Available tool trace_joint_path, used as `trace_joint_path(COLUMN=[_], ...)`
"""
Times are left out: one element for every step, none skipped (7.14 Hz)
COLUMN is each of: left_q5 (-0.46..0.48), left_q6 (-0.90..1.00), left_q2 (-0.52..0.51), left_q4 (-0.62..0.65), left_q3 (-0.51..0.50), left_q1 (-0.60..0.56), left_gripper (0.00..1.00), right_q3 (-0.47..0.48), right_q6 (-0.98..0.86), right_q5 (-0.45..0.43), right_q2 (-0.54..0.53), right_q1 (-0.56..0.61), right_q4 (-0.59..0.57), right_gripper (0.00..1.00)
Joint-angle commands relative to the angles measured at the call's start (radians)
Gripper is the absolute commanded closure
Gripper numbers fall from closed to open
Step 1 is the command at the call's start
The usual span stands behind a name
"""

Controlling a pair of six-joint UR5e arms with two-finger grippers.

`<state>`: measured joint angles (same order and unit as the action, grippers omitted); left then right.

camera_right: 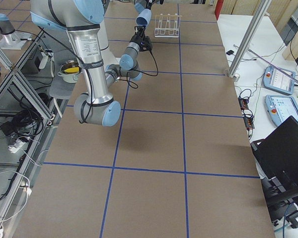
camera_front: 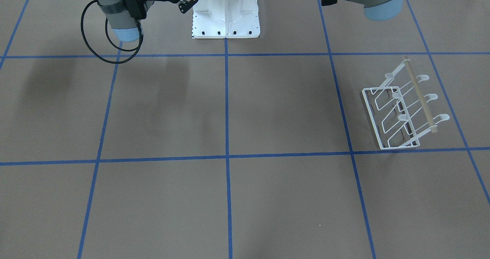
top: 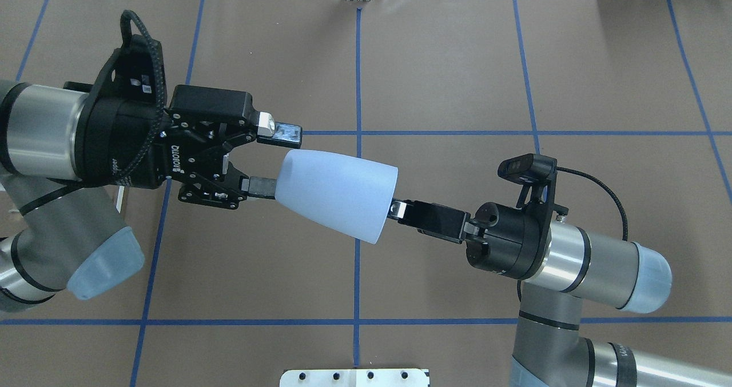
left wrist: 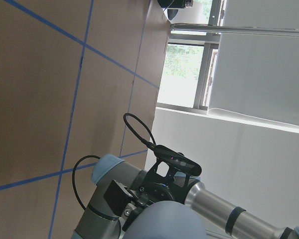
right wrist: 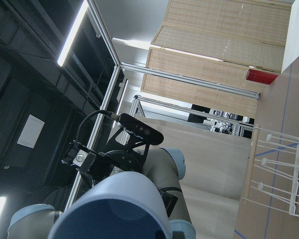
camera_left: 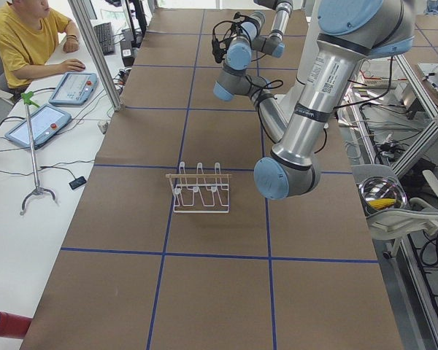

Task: Hang cup on cup holder
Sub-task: 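Close the left gripper on the cup's narrow base while the right gripper holds the rim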

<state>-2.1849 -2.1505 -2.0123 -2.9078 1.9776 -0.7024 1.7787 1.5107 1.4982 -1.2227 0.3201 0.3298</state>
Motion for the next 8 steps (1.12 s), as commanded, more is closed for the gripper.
trace_joint_path(left_q5=[0.001, 0.001, 0.001, 0.001, 0.001, 0.001, 0.001, 0.001], left_q6=[-0.005, -0.005, -0.005, -0.005, -0.003, -0.003, -0.003, -0.003], left_q2=[0.0, 0.0, 0.0, 0.001, 0.0, 0.0, 0.0, 0.0], left_q4=[-0.002, -0.002, -0.004, -0.014, -0.016, -0.017, -0.017, -0.017], left_q3=[-0.002, 0.0, 0.0, -0.005, -0.003, -0.003, -0.003, -0.002], left_q1=[0.006, 0.008, 0.011, 0.017, 0.017, 0.017, 0.018, 0.018], left_gripper=[0.02, 0.02, 0.04, 0.1, 0.15, 0.18, 0.2, 0.3], right_q3=[0.001, -0.001, -0.001, -0.001, -0.001, 0.001, -0.001, 0.001], right_q6=[-0.003, -0.003, -0.003, -0.003, -0.004, -0.004, -0.006, -0.006], right_q5=[-0.015, -0.015, -0.016, -0.025, -0.05, -0.052, -0.053, -0.056], right_q2=[0.0, 0.0, 0.0, 0.002, 0.002, 0.002, 0.009, 0.009], right_q1=[-0.004, -0.004, -0.004, -0.006, -0.012, -0.013, -0.016, -0.016], right_q4=[0.0, 0.0, 0.0, 0.0, -0.002, -0.002, -0.002, -0.002], right_gripper=[1.0, 1.0, 1.0, 1.0, 1.0, 1.0, 1.0, 1.0])
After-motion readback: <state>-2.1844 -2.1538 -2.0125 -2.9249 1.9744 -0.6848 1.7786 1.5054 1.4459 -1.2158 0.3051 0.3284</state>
